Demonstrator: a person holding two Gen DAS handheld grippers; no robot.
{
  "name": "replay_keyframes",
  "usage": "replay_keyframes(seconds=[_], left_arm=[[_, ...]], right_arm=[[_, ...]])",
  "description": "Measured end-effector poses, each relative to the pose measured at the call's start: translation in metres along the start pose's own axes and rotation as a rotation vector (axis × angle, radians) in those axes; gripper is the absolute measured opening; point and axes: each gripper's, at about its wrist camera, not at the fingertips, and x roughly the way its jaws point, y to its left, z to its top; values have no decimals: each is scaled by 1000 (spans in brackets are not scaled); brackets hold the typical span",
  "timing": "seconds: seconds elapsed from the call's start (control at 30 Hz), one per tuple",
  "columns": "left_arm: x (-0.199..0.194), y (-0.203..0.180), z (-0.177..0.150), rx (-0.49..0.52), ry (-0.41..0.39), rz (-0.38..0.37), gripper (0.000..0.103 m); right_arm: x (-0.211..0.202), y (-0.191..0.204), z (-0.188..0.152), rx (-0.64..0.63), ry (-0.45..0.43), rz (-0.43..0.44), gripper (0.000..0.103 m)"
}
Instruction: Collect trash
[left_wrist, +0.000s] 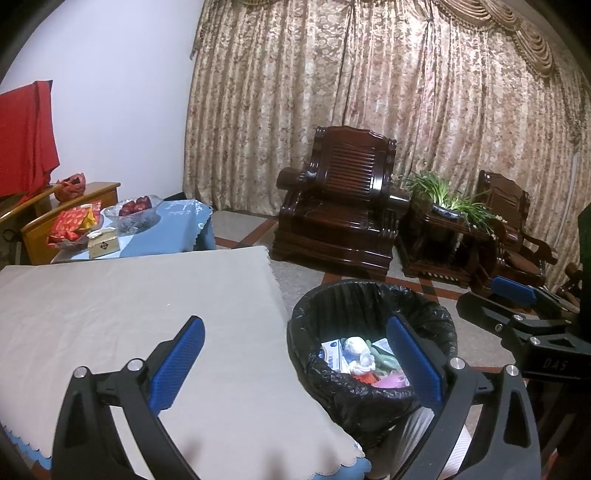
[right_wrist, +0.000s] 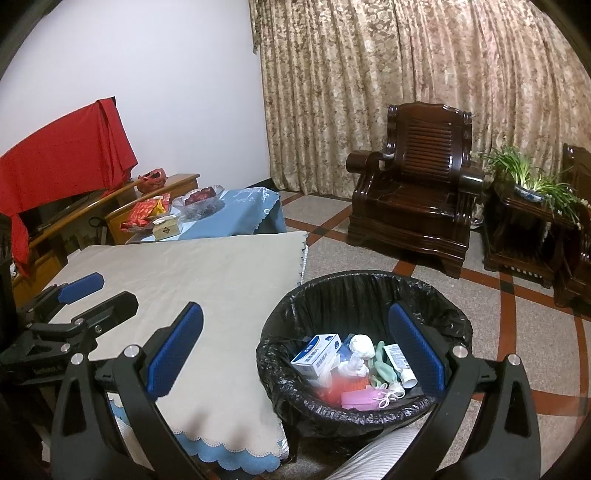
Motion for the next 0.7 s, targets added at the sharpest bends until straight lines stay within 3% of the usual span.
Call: replay_keyframes(seconds=[0.7], left_arm=[[0,2,1,1,0,2,97]], right_arm=[[1,3,0,-1,1,0,98]])
